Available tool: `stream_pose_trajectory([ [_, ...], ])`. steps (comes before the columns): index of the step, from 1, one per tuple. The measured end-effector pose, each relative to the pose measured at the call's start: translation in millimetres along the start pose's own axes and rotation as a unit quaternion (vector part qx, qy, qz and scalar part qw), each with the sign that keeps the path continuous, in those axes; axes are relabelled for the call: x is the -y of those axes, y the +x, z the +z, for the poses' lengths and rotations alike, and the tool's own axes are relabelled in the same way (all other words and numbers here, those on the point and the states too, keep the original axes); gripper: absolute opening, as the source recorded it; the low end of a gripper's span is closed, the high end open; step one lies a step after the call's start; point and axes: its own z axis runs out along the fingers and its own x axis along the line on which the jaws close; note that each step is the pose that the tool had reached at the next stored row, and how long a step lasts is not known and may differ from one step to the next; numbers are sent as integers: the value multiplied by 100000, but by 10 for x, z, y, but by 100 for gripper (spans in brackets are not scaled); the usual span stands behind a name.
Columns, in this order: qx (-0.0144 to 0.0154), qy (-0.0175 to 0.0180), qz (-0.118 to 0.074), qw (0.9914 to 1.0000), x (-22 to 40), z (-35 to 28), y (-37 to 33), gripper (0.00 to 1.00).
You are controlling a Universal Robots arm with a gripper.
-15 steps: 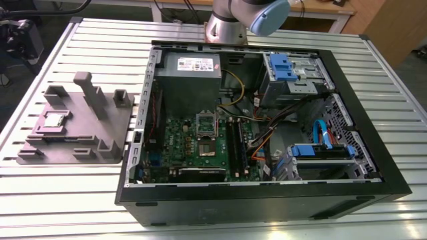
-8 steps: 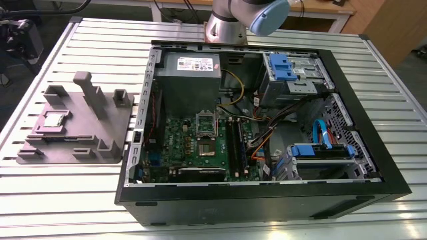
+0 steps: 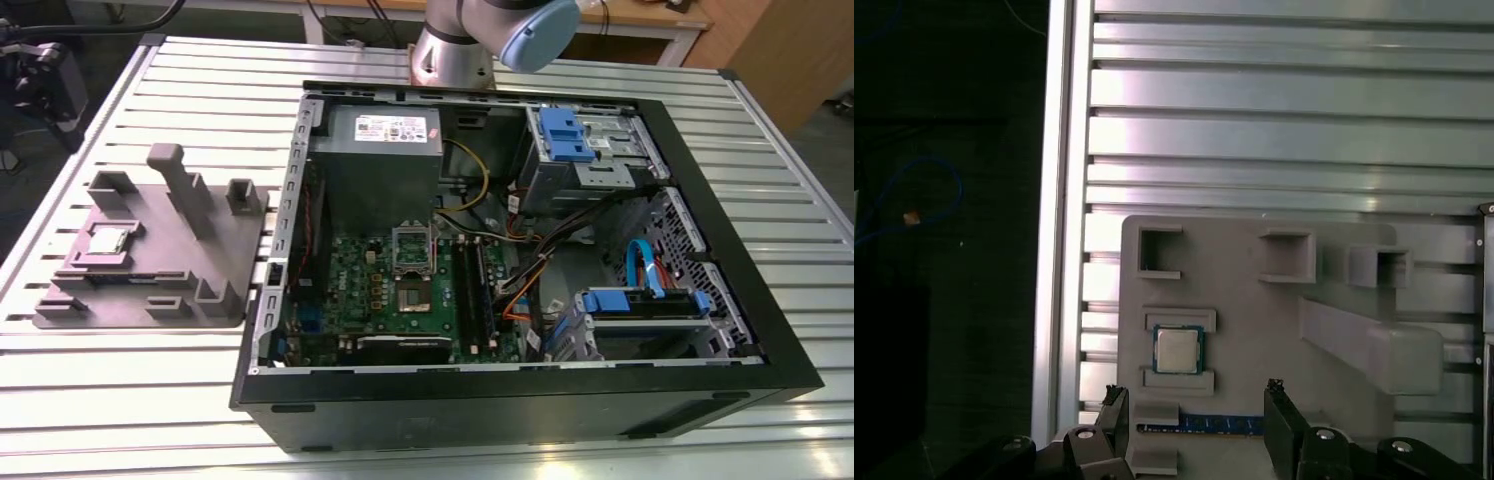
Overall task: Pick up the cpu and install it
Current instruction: 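Pick up the cpu and move it towards the insertion slot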
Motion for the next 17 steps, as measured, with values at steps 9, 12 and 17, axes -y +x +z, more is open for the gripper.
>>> stream_pose_trajectory([
  [9,-86,44,-703,99997,13,103,1,65],
  [12,-164,61,-2405,99971,15,147,0,65],
  [17,-175,22,-2607,99966,18,160,0,65],
])
